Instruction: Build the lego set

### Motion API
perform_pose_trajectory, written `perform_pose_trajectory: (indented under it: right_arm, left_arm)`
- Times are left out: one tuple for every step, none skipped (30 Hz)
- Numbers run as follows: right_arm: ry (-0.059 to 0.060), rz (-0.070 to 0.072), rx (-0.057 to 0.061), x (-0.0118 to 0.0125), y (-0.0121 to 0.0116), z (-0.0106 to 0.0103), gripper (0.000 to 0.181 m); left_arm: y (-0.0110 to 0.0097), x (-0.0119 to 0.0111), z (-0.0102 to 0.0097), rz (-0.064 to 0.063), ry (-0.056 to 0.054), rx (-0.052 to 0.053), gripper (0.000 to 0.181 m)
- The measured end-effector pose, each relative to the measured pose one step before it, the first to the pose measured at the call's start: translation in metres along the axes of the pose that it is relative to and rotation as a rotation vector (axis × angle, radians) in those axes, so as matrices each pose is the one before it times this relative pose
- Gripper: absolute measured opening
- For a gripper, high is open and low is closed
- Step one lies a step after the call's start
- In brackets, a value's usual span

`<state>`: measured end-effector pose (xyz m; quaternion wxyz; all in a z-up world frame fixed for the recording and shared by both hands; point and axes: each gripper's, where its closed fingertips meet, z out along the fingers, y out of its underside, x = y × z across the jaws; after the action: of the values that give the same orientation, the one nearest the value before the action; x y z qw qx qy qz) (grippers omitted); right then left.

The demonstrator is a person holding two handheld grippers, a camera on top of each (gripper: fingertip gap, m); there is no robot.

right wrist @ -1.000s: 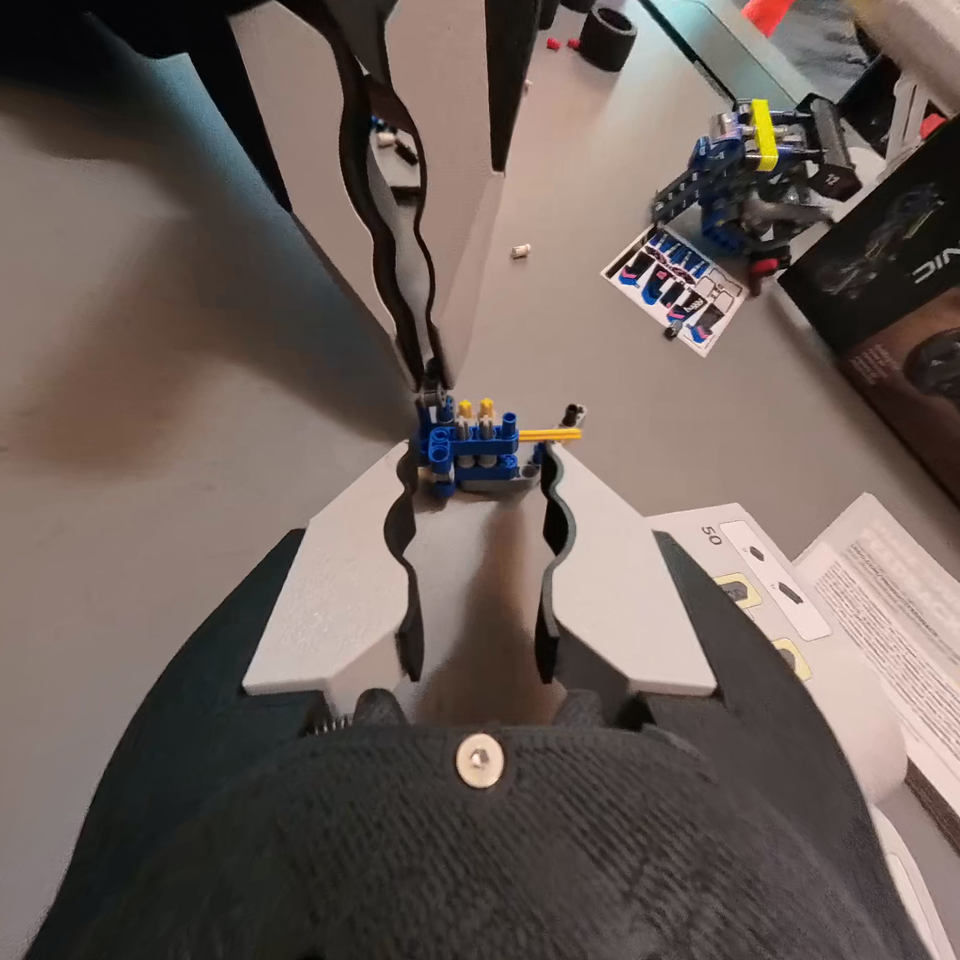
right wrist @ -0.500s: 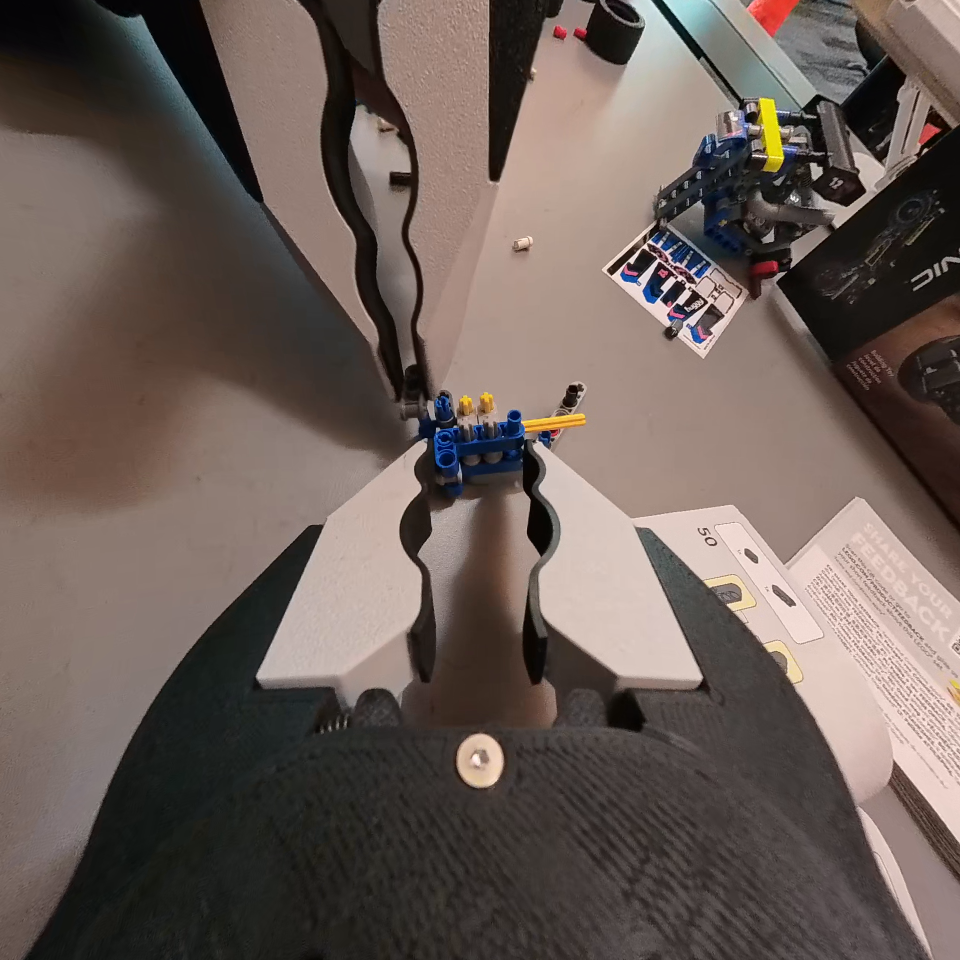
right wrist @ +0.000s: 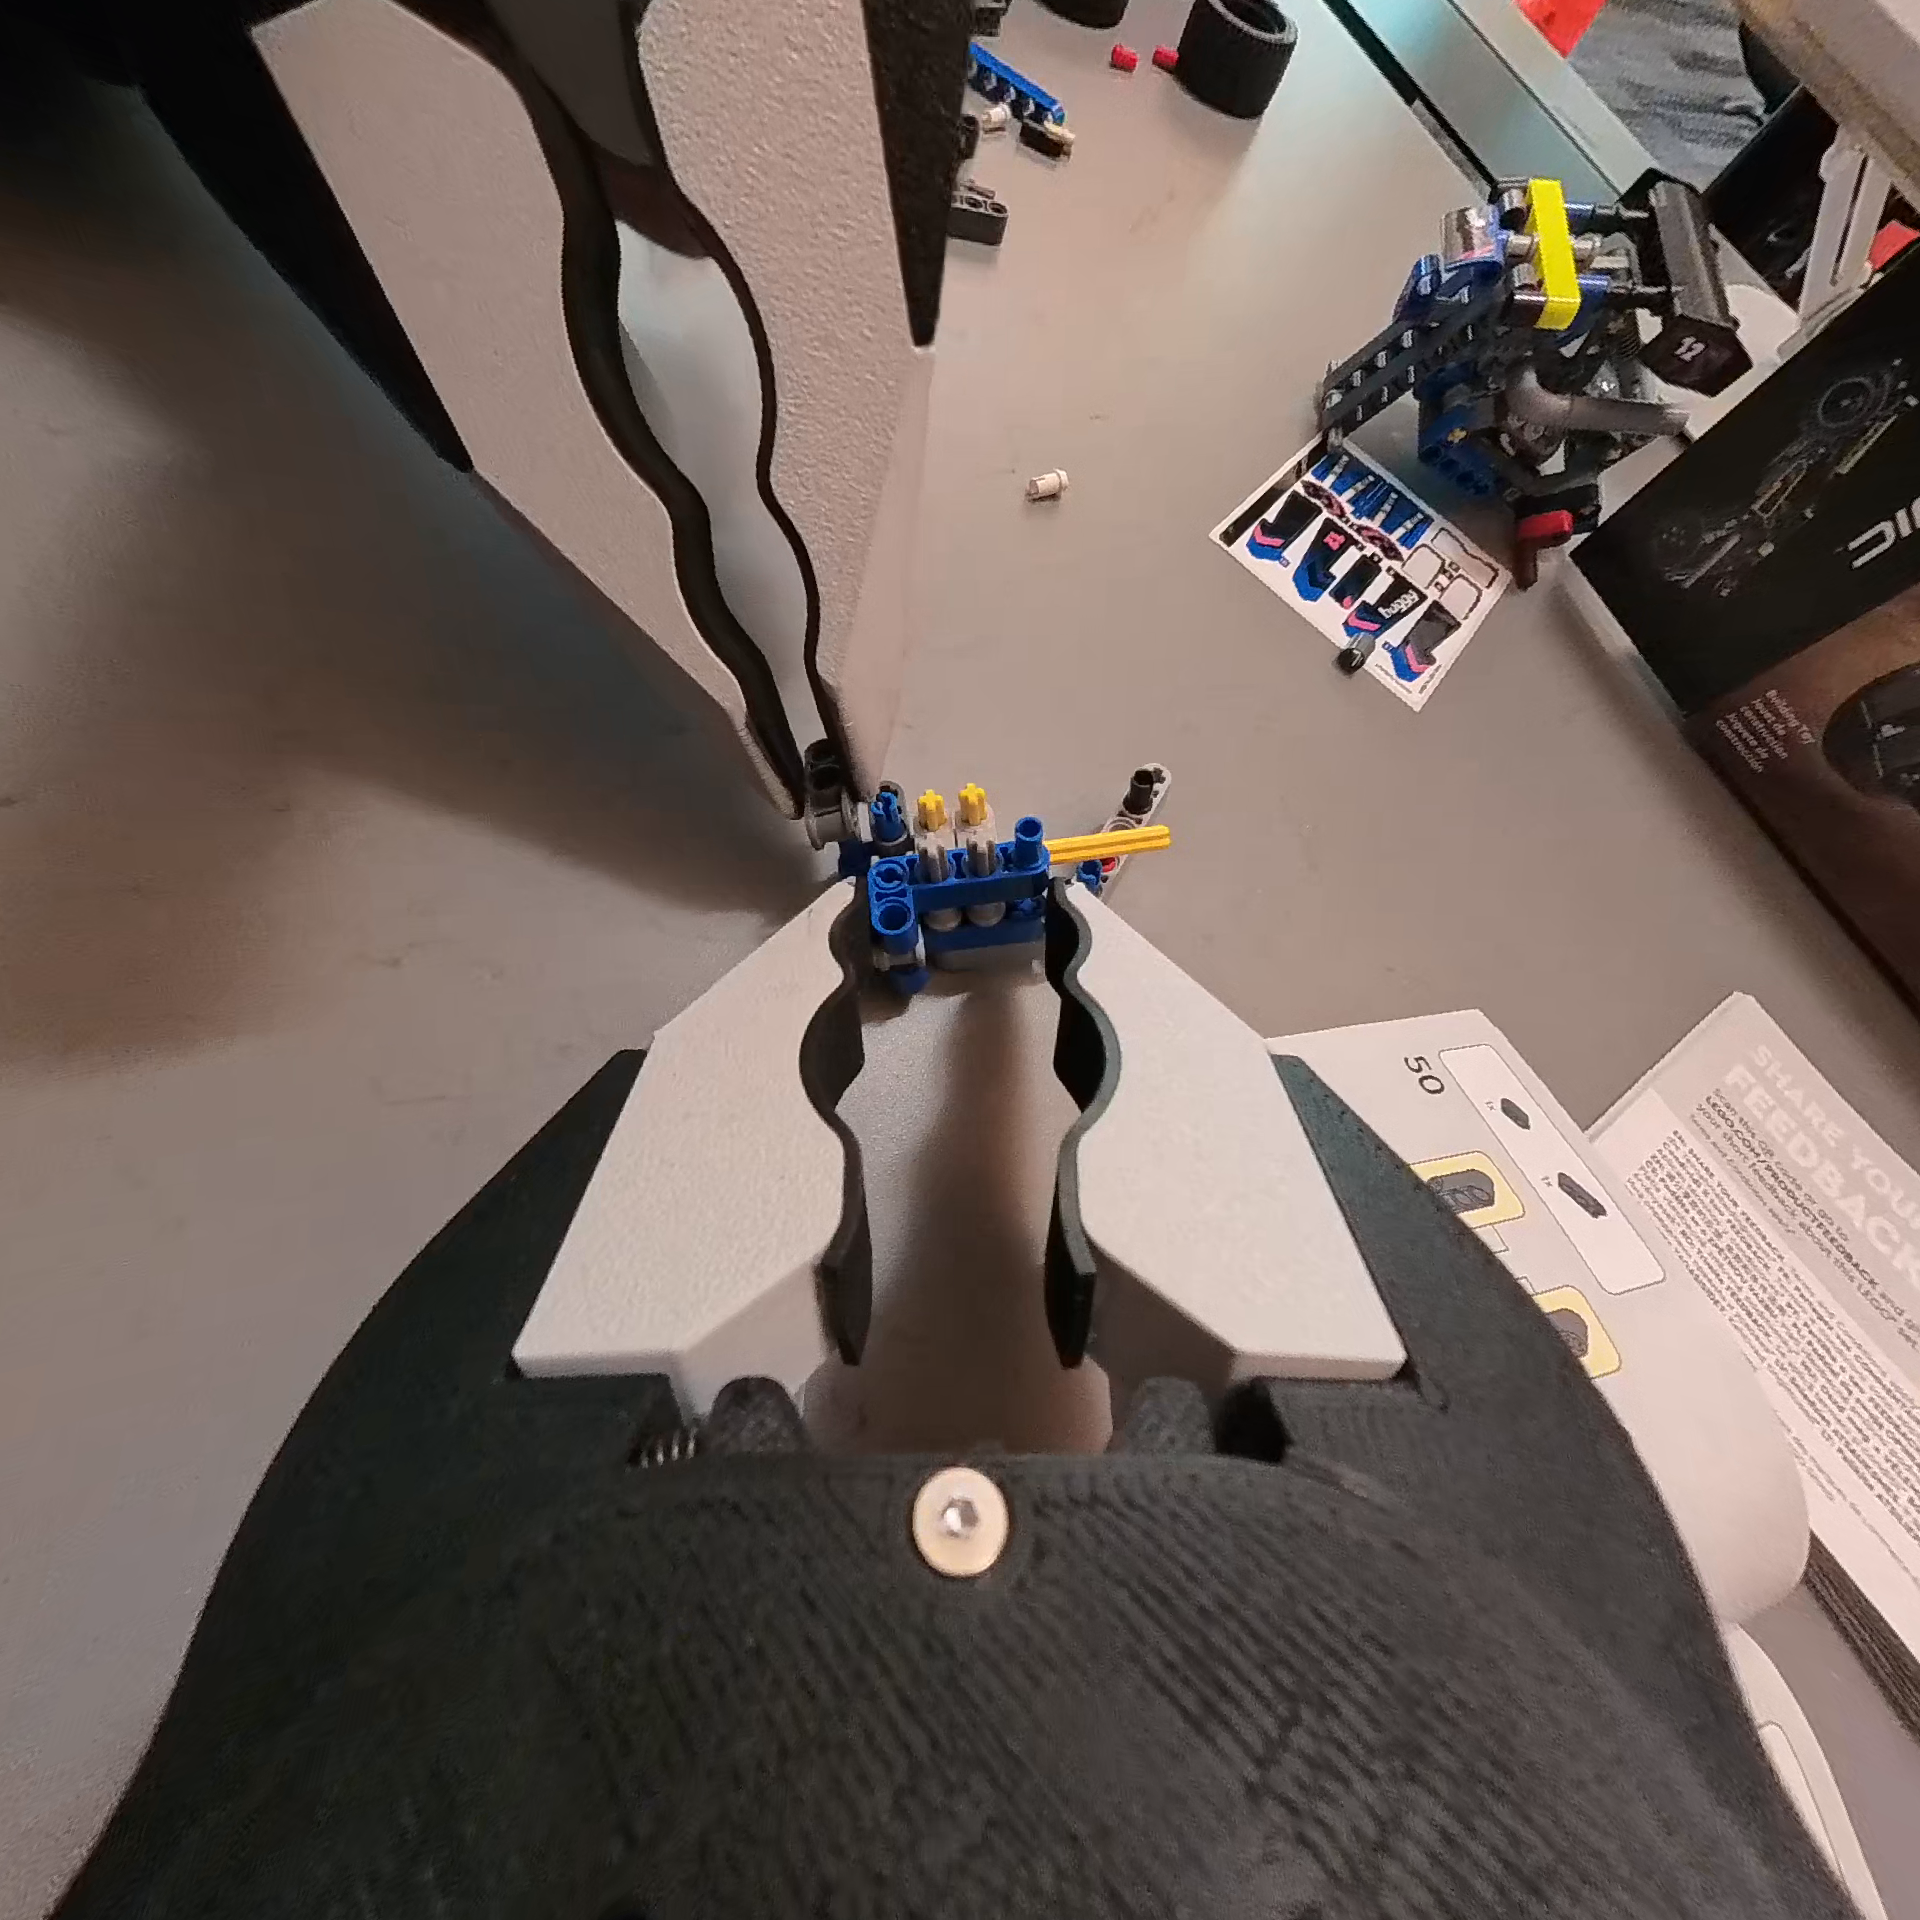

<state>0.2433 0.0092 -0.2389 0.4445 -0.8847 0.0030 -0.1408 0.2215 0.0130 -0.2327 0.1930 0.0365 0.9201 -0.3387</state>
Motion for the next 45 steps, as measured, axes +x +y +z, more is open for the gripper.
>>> perform_pose_trajectory:
  right_arm:
    - [-0.0003,0.0008,-0.0001,-0.00001,-0.00003,0.0001,0.032]
    - [0.0011,-0.0013,-0.0002,0.00001,-0.00018,0.00017,0.032]
    - [0.0026,-0.0027,-0.0004,0.00008,-0.00002,0.00022,0.031]
    - [0.003,-0.0024,-0.0005,0.00004,-0.0001,0.00013,0.032]
    - [0.003,-0.002,-0.0009,0.00019,0.00006,0.00021,0.031]
    - [0.003,-0.0026,-0.0006,0.00003,-0.00001,0.00018,0.031]
    - [0.0034,-0.0025,-0.0006,0.00008,-0.00001,0.00017,0.031]
    - [0.0038,-0.0022,-0.0009,0.00018,-0.00008,0.00033,0.031]
    - [0.0034,-0.0025,-0.0007,0.00007,-0.00005,0.00024,0.031]
    - [0.0022,-0.0001,-0.0008,0.00005,-0.00008,0.00025,0.031]
    - [0.0016,0.0053,-0.0018,0.0001,-0.00009,0.00029,0.031]
    - [0.0023,0.0013,-0.0013,0.0002,-0.00009,0.00046,0.031]
    - [0.0008,0.0006,-0.0003,0.0001,-0.00005,0.0003,0.031]
    - [-0.0025,0.0037,-0.0001,0.00008,0.00002,0.00014,0.032]
    - [-0.0047,0.0063,-0.0002,0.00012,-0.00006,0.00015,0.032]
    - [-0.0053,0.0056,0.0002,0.00001,-0.00007,0.00006,0.031]
    - [-0.0035,0.0021,0.0004,0.00005,-0.00006,0.00016,0.031]
    - [-0.0017,-0.0014,0.0006,0.0001,-0.00009,0.00033,0.031]
    - [-0.0012,-0.0003,-0.0001,0.00019,-0.00013,0.00033,0.031]
    - [-0.0032,0.0019,0.0006,0.00011,-0.00009,0.00017,0.031]
    - [-0.0024,-0.0005,0.0006,0.00006,-0.0001,0.00022,0.031]
    - [-0.0013,-0.0041,0.0011,0.00004,-0.00026,0.00037,0.031]
    - [-0.0001,-0.0022,0.0001,0.00008,-0.00012,0.0003,0.032]
    - [0.0,0.0001,0.0,-0.00001,-0.00006,0.00008,0.032]
    - [0.0001,0.0003,-0.0004,0.0001,0.00006,0.0,0.032]
    - [-0.0001,0.0012,-0.0003,0.00011,-0.00001,-0.00003,0.031]
    - [0.0,0.001,-0.0001,0.00003,0.00009,-0.00006,0.032]
    - [0.0013,-0.0004,-0.0002,0.00008,0.00003,0.0001,0.032]
    - [0.0017,-0.0024,0.0002,-0.00002,-0.00005,0.00004,0.032]
    - [0.0022,-0.0028,0.0,-0.00001,-0.00004,0.00001,0.032]
    - [0.0018,-0.002,0.0,-0.00002,-0.00003,0.00003,0.031]
    - [0.0006,-0.0005,0.0,-0.00001,0.00006,0.00003,0.032]
    - [-0.0007,0.0008,0.0,-0.00004,-0.00006,-0.00003,0.031]
    - [-0.0014,0.0017,-0.0001,0.00002,0.00003,-0.00006,0.031]
    - [-0.0017,0.002,0.0001,0.00004,0.00002,-0.00002,0.031]
    - [-0.0013,0.0015,0.0001,0.00005,0.0,-0.00005,0.031]
    - [-0.0005,0.0004,0.0004,-0.0001,-0.00005,0.00003,0.032]
    - [-0.001,0.0003,0.0005,-0.00002,-0.00002,-0.00015,0.032]
    - [-0.0041,0.0012,0.0006,-0.00038,-0.0001,-0.00018,0.032]
    - [-0.01,-0.0013,0.0016,-0.00126,-0.00016,-0.00048,0.032]
    - [-0.0111,-0.0047,0.0046,-0.0018,-0.00057,-0.00073,0.033]
    - [0.0054,-0.0035,0.0105,0.00062,-0.00112,-0.00133,0.037]
    - [0.0119,-0.0078,0.0142,0.00126,-0.00096,-0.00253,0.048]
    - [0.0037,-0.0071,0.0117,-0.00002,-0.00099,-0.00486,0.05]
    - [0.0038,-0.0028,0.012,-0.00046,-0.00267,-0.00649,0.051]
  left_arm:
    - [0.00025,-0.00006,-0.00001,0.011,-0.0072,-0.0144,0.005]
    - [0.00023,-0.0001,-0.00004,0.0137,-0.0059,-0.021,0.005]
    - [0.00011,-0.00013,0.00006,0.011,-0.0035,-0.0273,0.005]
    - [0.0,0.00003,0.00016,0.0087,-0.0021,-0.0296,0.005]
    - [-0.00026,0.00012,0.00014,0.0097,-0.0023,-0.0281,0.005]
    - [-0.00026,0.00007,0.00025,0.0095,-0.0017,-0.0258,0.005]
    - [-0.00007,0.00003,0.00002,0.0041,0.001,-0.0239,0.005]
    - [0.00012,-0.00005,0.00011,-0.0034,0.0045,-0.019,0.005]
    - [0.00013,-0.00015,-0.00002,-0.012,0.0076,-0.0133,0.005]
    - [0.00025,-0.00012,-0.00006,-0.0157,0.0073,-0.0091,0.005]
    - [0.00038,-0.0002,-0.00001,-0.0174,0.0046,-0.0079,0.005]
    - [0.00042,-0.00023,-0.00015,-0.0182,0.0027,-0.0068,0.005]
    - [0.00029,-0.00007,-0.00005,-0.0184,0.0028,-0.0052,0.005]
    - [0.00012,-0.00019,-0.00003,-0.0152,0.003,-0.0036,0.005]
    - [-0.00014,-0.00005,0.00007,-0.0072,0.0017,-0.0027,0.005]
    - [-0.00014,-0.00002,0.00004,0.0047,-0.0006,-0.004,0.005]
    - [0.00001,-0.00007,-0.00003,0.0156,-0.0033,-0.0057,0.005]
    - [0.00016,-0.00032,0.00012,0.0221,-0.0071,-0.0079,0.005]
    - [0.00003,-0.0003,0.00016,0.0352,-0.0122,-0.0087,0.005]
    - [0.00011,-0.00026,0.00006,0.0385,-0.0141,-0.0087,0.005]
    - [0.00031,-0.00016,-0.00012,0.0074,-0.0074,-0.0103,0.005]
    - [0.00053,-0.00005,-0.00004,-0.0292,0.0037,-0.0113,0.005]
    - [0.00036,-0.00006,-0.00009,-0.0456,0.0095,-0.0097,0.005]
    - [0.00005,-0.00002,0.00001,-0.048,0.0098,-0.0076,0.005]
    - [-0.00028,-0.00005,0.00009,-0.0275,0.0032,-0.0065,0.005]
    - [-0.0002,-0.00016,0.00018,0.0335,-0.0162,-0.0051,0.005]
    - [0.00002,-0.00031,0.00031,0.094,-0.0374,-0.003,0.005]
    - [-0.0001,-0.00016,0.00004,0.0852,-0.0414,-0.0028,0.005]
    - [0.00017,0.00002,-0.00009,0.0255,-0.0278,-0.0057,0.005]
    - [0.0003,0.00004,-0.00007,-0.013,-0.0118,-0.0028,0.005]
    - [0.00028,-0.00015,0.00003,-0.0286,-0.0005,0.003,0.005]
    - [0.00032,-0.00014,0.00015,-0.0552,0.0112,0.004,0.005]
    - [0.00008,-0.00002,0.00008,-0.0858,0.0209,0.0051,0.005]
    - [-0.00037,0.00003,0.00004,-0.0828,0.0206,0.0111,0.005]
    - [-0.00021,0.00007,0.00009,-0.0416,0.0106,0.0205,0.004]
    - [-0.00007,-0.00008,-0.00015,0.0043,-0.0019,0.0296,0.004]
    - [0.0,-0.00016,-0.00011,0.0214,-0.0121,0.034,0.005]
    - [0.00003,-0.00012,-0.00024,0.0116,-0.0168,0.0333,0.004]
    - [0.0,0.00017,-0.00034,0.0016,-0.0159,0.0298,0.004]
    - [-0.00059,0.00081,-0.00054,0.0013,-0.01,0.029,0.004]
    - [-0.00173,0.00099,-0.00128,0.0017,-0.007,0.0325,0.004]
    - [-0.00232,-0.00078,-0.00253,-0.0065,-0.0161,0.0302,0.004]
    - [-0.00182,-0.00153,-0.00345,-0.0111,-0.0165,0.0209,0.004]
    - [-0.00137,0.00042,-0.00382,-0.0036,0.0008,0.0147,0.004]
    - [-0.00119,0.00093,-0.0033,-0.0009,0.0036,0.012,0.004]
